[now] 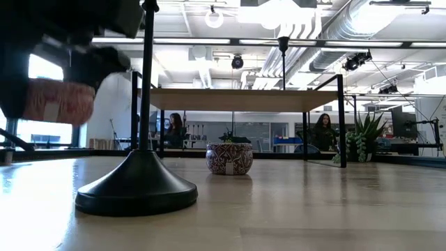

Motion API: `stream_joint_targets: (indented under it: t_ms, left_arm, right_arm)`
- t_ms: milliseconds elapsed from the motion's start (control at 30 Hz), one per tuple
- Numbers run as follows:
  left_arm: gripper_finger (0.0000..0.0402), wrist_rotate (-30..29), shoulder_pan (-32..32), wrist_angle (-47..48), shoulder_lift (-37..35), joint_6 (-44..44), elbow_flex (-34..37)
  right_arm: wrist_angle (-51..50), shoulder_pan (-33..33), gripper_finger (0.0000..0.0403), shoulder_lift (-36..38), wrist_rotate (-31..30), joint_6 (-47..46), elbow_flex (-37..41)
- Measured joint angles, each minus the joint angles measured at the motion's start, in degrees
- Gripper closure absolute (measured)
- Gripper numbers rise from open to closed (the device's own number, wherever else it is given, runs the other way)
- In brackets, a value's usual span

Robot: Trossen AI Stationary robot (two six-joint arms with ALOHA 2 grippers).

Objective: Pick & Place candle stick holders
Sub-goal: Put the pink patterned scented candle on the shelf

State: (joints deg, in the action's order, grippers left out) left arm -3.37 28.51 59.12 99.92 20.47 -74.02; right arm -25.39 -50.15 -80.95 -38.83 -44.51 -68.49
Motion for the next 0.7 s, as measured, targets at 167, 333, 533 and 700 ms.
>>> stream_joint_targets:
  t_ms: [167,333,533,700]
  left_arm:
    - [0.0111,-0.1,0.0,10.4,0.0,2.6,-6.5]
    - [0.0111,-0.5,0.0,17.5,0.0,3.8,-12.8]
    - [0.0112,-3.9,0.0,23.2,-0.1,1.8,-20.6]
    - [0.0112,-9.4,0.0,31.2,-0.1,1.9,-27.9]
  right_arm:
    - [0.0,-1.5,0.0318,0.0,-1.4,-0.3,0.0]
    - [0.0,-2.5,0.0318,0.0,-1.5,-0.3,0.0]
    - [0.0,-2.6,0.0318,0.0,-2.0,-0.4,0.0]
    - [0.0,-2.6,0.0318,0.0,-2.0,-0.4,0.0]
